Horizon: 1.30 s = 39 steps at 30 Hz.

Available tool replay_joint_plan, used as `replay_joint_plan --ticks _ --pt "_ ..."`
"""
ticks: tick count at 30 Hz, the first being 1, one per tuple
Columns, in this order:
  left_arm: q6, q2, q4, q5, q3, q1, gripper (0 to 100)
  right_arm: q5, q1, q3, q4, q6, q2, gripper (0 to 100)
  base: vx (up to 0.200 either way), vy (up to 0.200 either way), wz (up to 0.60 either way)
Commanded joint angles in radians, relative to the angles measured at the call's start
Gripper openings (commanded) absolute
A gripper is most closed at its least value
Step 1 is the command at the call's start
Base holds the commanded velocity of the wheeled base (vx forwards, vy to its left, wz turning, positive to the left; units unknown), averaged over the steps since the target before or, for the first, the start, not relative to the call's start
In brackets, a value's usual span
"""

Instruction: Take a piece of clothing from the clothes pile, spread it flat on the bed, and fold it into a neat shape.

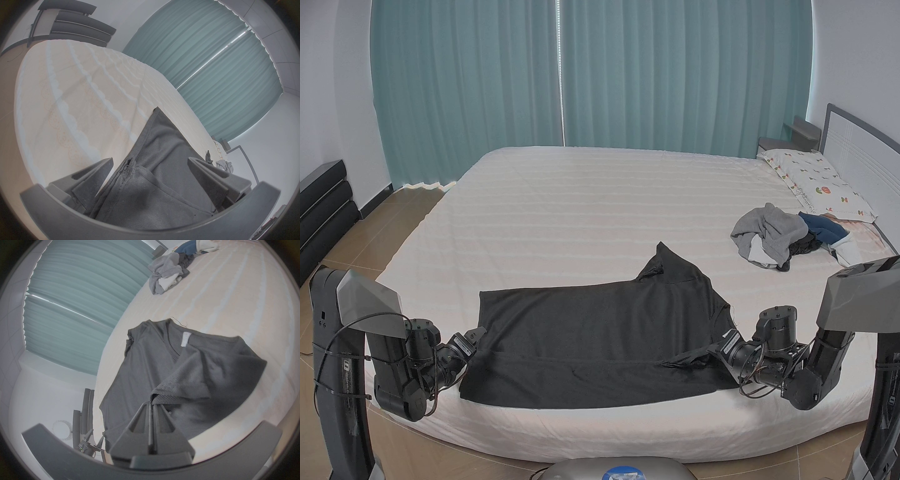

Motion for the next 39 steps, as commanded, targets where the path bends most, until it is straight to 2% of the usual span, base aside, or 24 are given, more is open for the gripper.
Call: replay_joint_plan --ticks 1,10,14,15,20,24,32,39 --pt "0.0 0.002 0.0 0.0 -0.001 0.0 100 0.002 -0.012 -0.049 0.038 -0.002 -0.058 0 0.0 0.0 0.0" --pt "0.0 0.002 0.0 0.0 -0.001 0.0 100 0.003 -0.005 0.021 0.064 -0.011 -0.081 0 0.0 0.0 0.0" --pt "0.0 0.002 0.0 0.0 -0.001 0.0 100 0.011 0.001 0.061 0.064 -0.054 -0.061 0 0.0 0.0 0.0" --pt "0.0 0.002 0.0 0.0 -0.001 0.0 100 0.011 0.001 0.075 0.064 -0.072 -0.052 100 0.0 0.0 0.0" --pt "0.0 0.002 0.0 0.0 -0.001 0.0 100 0.011 0.001 0.13 0.061 -0.149 -0.047 100 0.0 0.0 0.0" --pt "0.0 0.002 0.0 0.0 -0.001 0.0 100 0.006 -0.005 0.13 0.05 -0.175 -0.045 100 0.0 0.0 0.0" --pt "0.0 0.002 0.0 0.0 -0.001 0.0 100 0.006 -0.057 0.13 0.065 -0.187 -0.167 100 0.0 0.0 0.0" --pt "0.0 0.002 0.0 0.0 -0.001 0.0 100 0.017 -0.009 0.104 0.03 -0.167 -0.164 100 0.0 0.0 0.0"
